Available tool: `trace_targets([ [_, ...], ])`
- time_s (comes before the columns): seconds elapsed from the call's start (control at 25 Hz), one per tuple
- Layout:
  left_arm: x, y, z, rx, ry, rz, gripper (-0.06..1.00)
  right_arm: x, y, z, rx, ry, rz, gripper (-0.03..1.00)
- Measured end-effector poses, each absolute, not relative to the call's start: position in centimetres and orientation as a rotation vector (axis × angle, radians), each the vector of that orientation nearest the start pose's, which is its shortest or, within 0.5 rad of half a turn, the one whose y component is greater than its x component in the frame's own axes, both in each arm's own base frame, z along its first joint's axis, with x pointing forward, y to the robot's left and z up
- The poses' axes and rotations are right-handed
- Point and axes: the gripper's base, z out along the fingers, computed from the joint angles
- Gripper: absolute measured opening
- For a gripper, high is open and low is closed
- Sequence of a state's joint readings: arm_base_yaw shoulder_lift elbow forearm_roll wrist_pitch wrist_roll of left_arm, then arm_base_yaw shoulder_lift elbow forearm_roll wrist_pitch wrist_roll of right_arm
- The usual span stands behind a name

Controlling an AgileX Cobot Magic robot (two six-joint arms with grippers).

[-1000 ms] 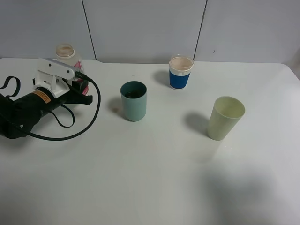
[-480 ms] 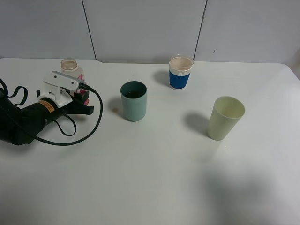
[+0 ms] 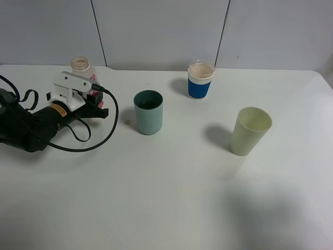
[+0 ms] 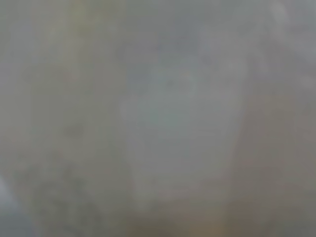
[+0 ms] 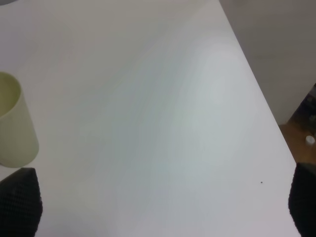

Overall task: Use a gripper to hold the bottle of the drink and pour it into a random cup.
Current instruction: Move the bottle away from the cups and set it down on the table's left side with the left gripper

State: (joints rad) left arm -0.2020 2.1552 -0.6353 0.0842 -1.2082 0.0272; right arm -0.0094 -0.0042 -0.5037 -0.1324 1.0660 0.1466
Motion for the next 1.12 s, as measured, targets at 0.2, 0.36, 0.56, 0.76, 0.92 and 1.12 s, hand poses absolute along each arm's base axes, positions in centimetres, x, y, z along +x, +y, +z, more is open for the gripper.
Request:
trace_targets([
  [0.2, 33.0, -7.5, 6.7, 0.281, 1.776, -0.180, 0.32, -0.7, -1.0, 27.8, 0.166, 2.029, -0.072, 1.00],
  [0.36, 33.4, -7.6, 7.0, 0.278, 1.759, -0.181, 0.32, -0.7, -1.0, 27.8, 0.166, 2.029, -0.072, 1.00],
  [0.56, 33.5, -7.6, 7.0, 0.277, 1.757, -0.182, 0.32, -0.7, -1.0, 27.8, 0.166, 2.029, -0.072, 1.00],
  [0.76, 33.5, -7.6, 7.0, 0.278, 1.758, -0.182, 0.32, -0.7, -1.0, 27.8, 0.166, 2.029, -0.072, 1.00],
  [0.92, 33.4, -7.6, 6.3, 0.280, 1.779, -0.181, 0.32, -0.7, -1.0, 27.8, 0.166, 2.029, -0.072, 1.00],
  [1.12, 33.3, -7.6, 6.0, 0.280, 1.784, -0.181, 0.32, -0.7, -1.0, 27.8, 0.166, 2.029, -0.072, 1.00],
])
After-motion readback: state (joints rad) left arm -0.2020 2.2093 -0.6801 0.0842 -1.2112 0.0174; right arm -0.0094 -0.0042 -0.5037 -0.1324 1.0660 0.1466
